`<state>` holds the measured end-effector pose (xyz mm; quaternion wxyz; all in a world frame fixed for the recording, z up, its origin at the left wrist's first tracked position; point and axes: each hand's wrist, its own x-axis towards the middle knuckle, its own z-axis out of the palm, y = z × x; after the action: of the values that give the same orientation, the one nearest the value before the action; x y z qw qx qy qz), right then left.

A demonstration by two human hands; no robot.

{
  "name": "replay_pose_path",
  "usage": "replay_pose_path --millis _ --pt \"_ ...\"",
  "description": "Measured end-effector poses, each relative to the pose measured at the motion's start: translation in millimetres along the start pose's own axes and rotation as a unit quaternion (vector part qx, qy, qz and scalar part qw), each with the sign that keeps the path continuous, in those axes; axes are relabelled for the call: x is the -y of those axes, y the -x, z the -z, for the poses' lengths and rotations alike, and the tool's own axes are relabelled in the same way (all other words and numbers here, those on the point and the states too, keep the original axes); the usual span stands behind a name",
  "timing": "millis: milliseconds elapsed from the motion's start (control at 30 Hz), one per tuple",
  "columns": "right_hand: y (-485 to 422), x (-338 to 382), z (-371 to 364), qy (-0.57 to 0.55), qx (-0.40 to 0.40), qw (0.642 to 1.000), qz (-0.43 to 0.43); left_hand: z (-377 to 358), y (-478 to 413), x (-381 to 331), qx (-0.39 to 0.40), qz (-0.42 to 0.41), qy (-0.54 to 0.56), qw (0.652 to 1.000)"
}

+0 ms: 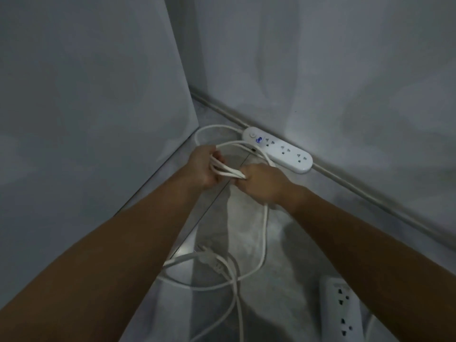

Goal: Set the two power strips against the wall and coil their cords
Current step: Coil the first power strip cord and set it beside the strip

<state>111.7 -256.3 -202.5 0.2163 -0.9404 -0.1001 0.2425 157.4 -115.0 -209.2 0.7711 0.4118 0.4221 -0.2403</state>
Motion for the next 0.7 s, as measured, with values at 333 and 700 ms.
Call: replay_pose_path --millis 333,700 --pt "-12 3 23 -0.258 -0.016 0.960 -0.107 10 21 -5 0.071 -0.046 -0.318 0.944" --pt "-27 1 39 -0.271 -0.103 0.951 -0.108 75 69 34 0.230 0.095 -0.757 0.604"
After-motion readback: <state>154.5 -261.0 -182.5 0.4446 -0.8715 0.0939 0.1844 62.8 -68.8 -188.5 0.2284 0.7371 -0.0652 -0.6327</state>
